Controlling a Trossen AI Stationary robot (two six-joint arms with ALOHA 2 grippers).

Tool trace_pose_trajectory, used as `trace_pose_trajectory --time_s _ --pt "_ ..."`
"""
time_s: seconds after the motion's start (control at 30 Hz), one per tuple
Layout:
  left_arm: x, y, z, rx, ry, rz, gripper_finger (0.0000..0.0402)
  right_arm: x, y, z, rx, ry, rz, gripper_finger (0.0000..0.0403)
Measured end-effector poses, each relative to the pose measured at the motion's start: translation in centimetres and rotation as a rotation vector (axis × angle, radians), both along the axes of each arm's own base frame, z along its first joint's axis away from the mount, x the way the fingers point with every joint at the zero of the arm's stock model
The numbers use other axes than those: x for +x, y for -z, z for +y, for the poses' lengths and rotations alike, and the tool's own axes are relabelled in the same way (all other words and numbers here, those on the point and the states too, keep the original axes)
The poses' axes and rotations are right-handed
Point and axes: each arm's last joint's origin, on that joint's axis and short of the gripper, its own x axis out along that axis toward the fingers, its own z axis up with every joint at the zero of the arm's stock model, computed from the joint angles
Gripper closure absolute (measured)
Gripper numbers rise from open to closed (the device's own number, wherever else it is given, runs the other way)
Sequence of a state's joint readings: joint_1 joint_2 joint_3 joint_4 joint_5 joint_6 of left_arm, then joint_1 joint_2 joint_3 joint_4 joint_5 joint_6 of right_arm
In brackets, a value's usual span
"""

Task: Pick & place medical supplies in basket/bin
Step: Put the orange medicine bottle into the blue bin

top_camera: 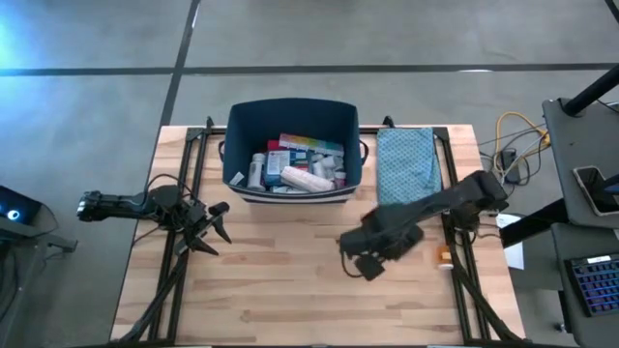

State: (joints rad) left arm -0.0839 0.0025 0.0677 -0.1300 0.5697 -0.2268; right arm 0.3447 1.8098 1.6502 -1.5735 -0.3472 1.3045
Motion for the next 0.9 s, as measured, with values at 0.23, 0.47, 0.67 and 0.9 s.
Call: trace_pose_trajectory --time_s 0.23,0.47,0.67,0.9 --pt "0.0 0.0 0.0 0.0 0.003 0.0 0.0203 -5.6 8.3 1.6 -0.2 0.268 0.487 0.0085" --pt "0.0 0.0 0.0 0.0 0.003 0.0 0.0203 -9.1 11.6 1.5 -0.324 0.45 0.551 0.0085" --pt "0.0 0.0 0.0 0.0 0.003 0.0 0.0203 -12.3 13.0 0.4 -0.375 0.634 0.486 0.0092" --pt "0.0 0.0 0.0 0.0 0.003 0.0 0.0203 -15.0 13.6 -1.3 -0.404 0.658 0.46 0.0113"
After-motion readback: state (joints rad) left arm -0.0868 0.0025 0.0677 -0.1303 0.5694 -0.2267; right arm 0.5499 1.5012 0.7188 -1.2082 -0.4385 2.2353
